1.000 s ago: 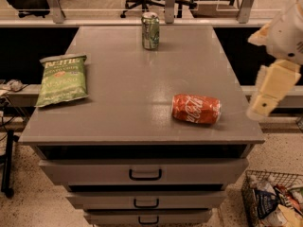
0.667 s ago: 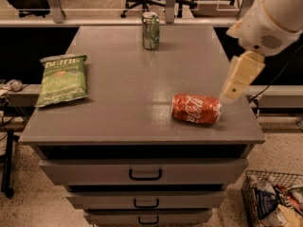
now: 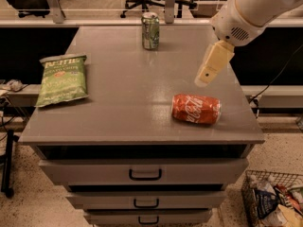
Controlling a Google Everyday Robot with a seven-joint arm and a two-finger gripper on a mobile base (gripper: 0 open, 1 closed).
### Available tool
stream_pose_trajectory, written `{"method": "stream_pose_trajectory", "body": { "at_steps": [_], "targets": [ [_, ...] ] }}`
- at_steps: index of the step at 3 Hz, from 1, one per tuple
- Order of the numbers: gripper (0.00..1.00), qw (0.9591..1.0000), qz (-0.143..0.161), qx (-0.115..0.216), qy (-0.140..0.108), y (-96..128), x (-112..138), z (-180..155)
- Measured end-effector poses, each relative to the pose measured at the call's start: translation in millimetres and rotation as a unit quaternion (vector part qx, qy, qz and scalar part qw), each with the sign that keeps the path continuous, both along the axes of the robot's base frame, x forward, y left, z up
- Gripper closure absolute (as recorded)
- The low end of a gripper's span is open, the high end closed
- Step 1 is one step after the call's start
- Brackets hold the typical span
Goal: Move green can near green jalapeno chip bag
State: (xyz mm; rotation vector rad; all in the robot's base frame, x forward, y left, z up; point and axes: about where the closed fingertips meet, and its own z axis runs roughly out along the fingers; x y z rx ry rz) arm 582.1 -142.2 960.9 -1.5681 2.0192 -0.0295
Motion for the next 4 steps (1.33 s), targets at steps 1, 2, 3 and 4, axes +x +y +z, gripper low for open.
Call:
{"method": "stream_pose_trajectory", "body": {
  "at_steps": [1,2,3,4],
  "targets": [
    [0.00,0.9992,-0.009,0.038,-0.010,10.4,15.1,-8.4],
    [0.00,0.9917,-0.023,0.122,-0.031,32.1,58.7,-23.0],
    [0.00,0.9754,-0.056,0.206,-0.056,55.1,117.5,-35.7],
    [0.00,0.9593,-0.083,0.258,-0.079,70.7,157.9,-38.0]
  ]
}}
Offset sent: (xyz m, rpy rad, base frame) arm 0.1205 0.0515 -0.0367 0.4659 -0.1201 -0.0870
